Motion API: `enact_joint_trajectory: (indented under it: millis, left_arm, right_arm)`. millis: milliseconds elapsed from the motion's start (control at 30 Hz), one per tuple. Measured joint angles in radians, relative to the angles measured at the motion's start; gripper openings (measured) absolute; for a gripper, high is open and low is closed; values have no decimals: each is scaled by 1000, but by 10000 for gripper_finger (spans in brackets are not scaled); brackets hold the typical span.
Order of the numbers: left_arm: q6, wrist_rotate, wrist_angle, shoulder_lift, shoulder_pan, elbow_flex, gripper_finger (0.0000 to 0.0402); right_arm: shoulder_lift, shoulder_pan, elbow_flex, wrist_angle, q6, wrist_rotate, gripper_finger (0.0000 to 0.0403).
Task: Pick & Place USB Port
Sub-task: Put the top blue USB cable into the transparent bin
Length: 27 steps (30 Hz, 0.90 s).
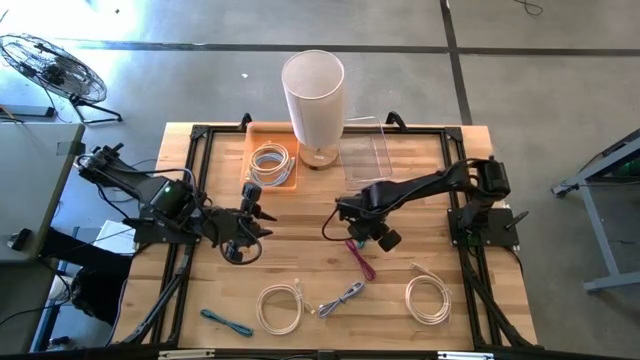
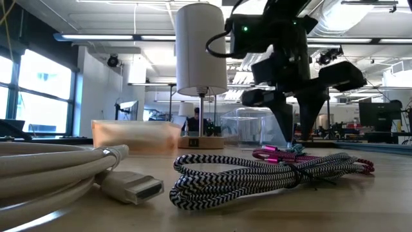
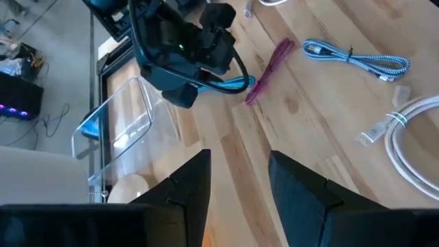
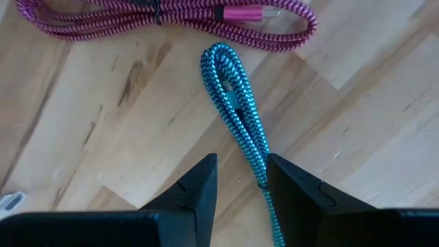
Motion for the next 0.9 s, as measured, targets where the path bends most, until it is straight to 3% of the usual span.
enact_joint_trajectory:
  millis: [400,567,633,900]
  left_arm:
    - [0,32,-15,0,0,0,143]
    - [0,52,-29,0,0,0,143]
    - [-6,52,-35,0,0,0,143]
    - [1,11,-36,0,0,0,143]
  right_arm:
    - [108,-19,6,21,14,21,111]
    - [116,-19,6,24,56,55,34]
    - [111,-19,5,18,96,96,17]
    - [34,-12,-3,-19,302,275,14]
